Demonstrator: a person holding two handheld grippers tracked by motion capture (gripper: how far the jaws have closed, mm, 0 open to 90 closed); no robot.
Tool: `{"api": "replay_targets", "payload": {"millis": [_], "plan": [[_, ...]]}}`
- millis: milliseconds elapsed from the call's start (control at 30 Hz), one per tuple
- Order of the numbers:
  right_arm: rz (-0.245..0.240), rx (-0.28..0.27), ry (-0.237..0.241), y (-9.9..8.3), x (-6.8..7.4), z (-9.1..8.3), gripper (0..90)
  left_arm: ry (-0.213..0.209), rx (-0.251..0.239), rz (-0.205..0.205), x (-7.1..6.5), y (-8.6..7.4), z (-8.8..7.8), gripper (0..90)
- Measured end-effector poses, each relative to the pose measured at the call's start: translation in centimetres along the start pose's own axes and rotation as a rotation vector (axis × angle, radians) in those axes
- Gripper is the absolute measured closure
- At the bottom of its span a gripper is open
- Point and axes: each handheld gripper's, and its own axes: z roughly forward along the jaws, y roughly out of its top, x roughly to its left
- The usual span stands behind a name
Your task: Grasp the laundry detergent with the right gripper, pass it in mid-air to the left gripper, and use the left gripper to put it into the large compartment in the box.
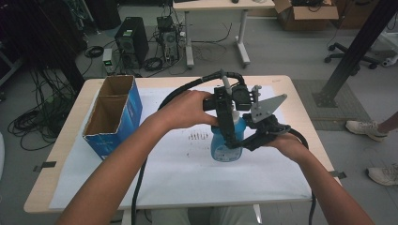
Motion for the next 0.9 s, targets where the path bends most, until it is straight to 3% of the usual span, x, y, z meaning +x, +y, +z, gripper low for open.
{"api": "replay_targets", "payload": {"millis": [900], "plan": [[-0.005, 0.004, 0.007, -0.03, -0.19, 0.28, 44.5, -0.011, 0.012, -0.013, 0.29, -0.2, 0.37, 31.7]]}}
